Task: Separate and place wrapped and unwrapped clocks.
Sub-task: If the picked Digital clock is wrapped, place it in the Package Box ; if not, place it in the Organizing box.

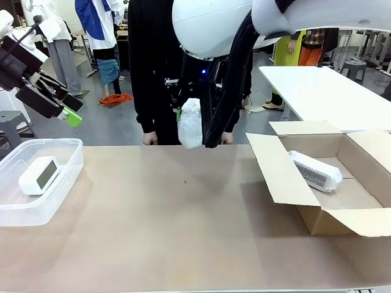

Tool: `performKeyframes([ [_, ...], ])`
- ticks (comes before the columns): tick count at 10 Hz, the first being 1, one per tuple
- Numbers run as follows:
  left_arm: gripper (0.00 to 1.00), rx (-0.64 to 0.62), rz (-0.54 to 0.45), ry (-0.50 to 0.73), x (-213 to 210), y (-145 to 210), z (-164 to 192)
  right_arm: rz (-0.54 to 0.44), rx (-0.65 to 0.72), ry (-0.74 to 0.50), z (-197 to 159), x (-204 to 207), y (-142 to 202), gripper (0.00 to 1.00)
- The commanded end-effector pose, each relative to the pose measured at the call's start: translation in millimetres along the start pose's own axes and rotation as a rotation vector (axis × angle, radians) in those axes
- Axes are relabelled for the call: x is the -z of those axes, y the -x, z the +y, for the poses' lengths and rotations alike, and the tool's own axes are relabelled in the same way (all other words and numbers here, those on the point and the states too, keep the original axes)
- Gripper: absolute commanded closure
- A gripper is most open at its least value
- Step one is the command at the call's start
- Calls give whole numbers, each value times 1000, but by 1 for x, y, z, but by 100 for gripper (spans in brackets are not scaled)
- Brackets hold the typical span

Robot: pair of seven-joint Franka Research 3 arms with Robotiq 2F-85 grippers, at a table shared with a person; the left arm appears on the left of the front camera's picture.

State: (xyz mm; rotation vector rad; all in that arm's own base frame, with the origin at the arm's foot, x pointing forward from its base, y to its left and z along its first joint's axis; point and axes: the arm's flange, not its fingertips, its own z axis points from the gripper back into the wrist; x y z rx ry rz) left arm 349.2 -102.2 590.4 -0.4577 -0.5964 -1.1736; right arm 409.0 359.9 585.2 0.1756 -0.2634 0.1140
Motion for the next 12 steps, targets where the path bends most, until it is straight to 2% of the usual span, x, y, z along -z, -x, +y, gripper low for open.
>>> performKeyframes([
  [1,0,-10,-7,9,-1,-1,-1,-20,-50,37,-73,-50,-10,47],
  [3,0,-10,-7,9,-1,-1,-1,21,-42,74,-172,-71,-7,47],
  [4,0,-10,-7,9,-1,-1,-1,2,-73,24,-232,-77,4,47],
  [6,0,-10,-7,9,-1,-1,-1,-39,114,29,-312,-51,29,47],
  [9,0,-10,-7,9,-1,-1,-1,0,334,126,-361,-2,58,47],
  [10,0,-10,-7,9,-1,-1,-1,65,363,153,-367,11,65,47],
  [12,0,-10,-7,9,-1,-1,-1,129,413,147,-374,39,77,47],
])
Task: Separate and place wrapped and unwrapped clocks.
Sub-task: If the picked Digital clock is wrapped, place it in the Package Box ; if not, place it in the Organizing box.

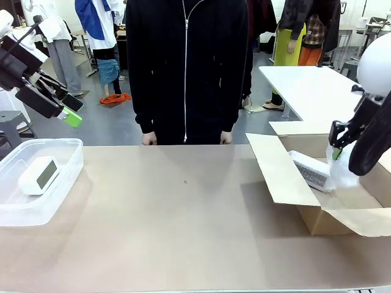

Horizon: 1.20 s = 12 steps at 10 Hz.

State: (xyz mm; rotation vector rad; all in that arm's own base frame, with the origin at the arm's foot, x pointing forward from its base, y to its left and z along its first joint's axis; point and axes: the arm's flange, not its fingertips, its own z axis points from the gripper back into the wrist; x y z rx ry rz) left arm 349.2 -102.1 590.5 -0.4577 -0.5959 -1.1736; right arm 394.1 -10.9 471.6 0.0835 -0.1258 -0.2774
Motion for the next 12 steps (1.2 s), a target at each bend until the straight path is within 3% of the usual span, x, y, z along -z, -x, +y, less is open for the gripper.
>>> performKeyframes([
  [1,0,-10,-7,9,-1,-1,-1,57,43,-1,6,15,5,47],
  [4,0,-10,-7,9,-1,-1,-1,65,79,50,3,40,6,47],
  [5,0,-10,-7,9,-1,-1,-1,58,89,58,3,38,5,0],
  [12,0,-10,-7,9,-1,-1,-1,30,81,55,6,18,-3,0],
])
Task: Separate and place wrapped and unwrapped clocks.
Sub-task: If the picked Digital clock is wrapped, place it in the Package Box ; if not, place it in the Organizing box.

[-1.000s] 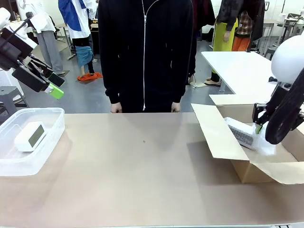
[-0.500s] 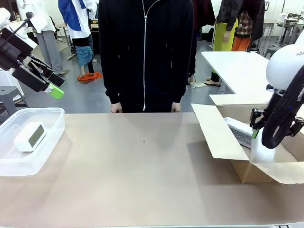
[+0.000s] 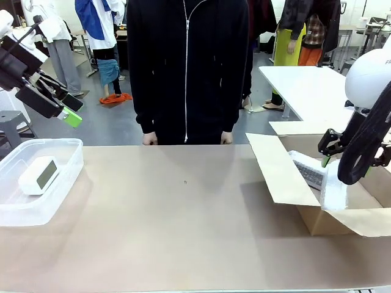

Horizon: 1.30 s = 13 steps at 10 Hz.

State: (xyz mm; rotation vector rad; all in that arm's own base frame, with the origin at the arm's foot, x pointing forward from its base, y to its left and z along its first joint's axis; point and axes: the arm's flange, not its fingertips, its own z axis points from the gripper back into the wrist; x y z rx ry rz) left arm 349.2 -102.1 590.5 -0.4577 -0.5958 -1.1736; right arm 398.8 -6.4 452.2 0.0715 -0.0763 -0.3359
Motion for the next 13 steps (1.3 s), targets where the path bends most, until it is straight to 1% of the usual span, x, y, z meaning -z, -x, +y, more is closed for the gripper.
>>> performKeyframes([
  [1,0,-10,-7,9,-1,-1,-1,-36,19,8,3,-15,-4,0],
  [2,0,-10,-7,9,-1,-1,-1,-79,2,-33,5,-40,-4,0],
  [3,0,-10,-7,9,-1,-1,-1,-163,-29,-40,6,-75,-3,0],
  [4,0,-10,-7,9,-1,-1,-1,-213,-51,-26,7,-106,-3,0],
  [5,0,-10,-7,9,-1,-1,-1,-246,-69,-13,8,-132,-4,0],
  [6,0,-10,-7,9,-1,-1,-1,-267,-77,18,8,-151,-5,0],
  [7,0,-10,-7,9,-1,-1,-1,-278,-90,17,10,-165,-6,0],
  [8,0,-10,-7,9,-1,-1,-1,-296,-121,21,14,-173,-4,0],
  [9,0,-10,-7,9,-1,-1,-1,-309,-107,59,21,-174,-5,0],
  [10,0,-10,-7,9,-1,-1,-1,-311,-84,117,39,-173,-6,0],
  [11,0,-10,-7,9,-1,-1,-1,-314,-99,11,15,-181,0,0],
  [13,0,-10,-7,9,-1,-1,-1,-314,-99,11,15,-181,0,0],
])
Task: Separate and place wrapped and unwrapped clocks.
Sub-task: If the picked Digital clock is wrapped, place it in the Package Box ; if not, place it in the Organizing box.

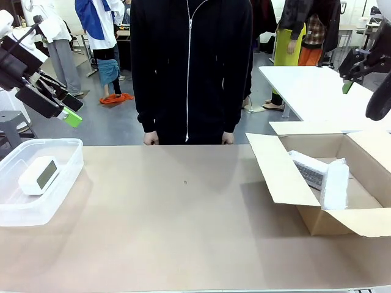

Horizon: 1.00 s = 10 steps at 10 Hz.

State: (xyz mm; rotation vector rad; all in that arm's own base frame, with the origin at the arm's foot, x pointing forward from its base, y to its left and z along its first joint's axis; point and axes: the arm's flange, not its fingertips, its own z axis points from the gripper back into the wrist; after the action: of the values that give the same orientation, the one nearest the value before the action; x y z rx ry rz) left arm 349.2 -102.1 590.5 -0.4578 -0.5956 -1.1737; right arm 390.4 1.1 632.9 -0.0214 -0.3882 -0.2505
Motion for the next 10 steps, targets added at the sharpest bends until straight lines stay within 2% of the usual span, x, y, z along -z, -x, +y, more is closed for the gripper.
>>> performKeyframes([
  [1,0,-10,-7,9,-1,-1,-1,4,1,-24,-4,-1,1,0],
  [10,0,-10,-7,9,-1,-1,-1,4,1,-24,-4,-1,1,0],
])
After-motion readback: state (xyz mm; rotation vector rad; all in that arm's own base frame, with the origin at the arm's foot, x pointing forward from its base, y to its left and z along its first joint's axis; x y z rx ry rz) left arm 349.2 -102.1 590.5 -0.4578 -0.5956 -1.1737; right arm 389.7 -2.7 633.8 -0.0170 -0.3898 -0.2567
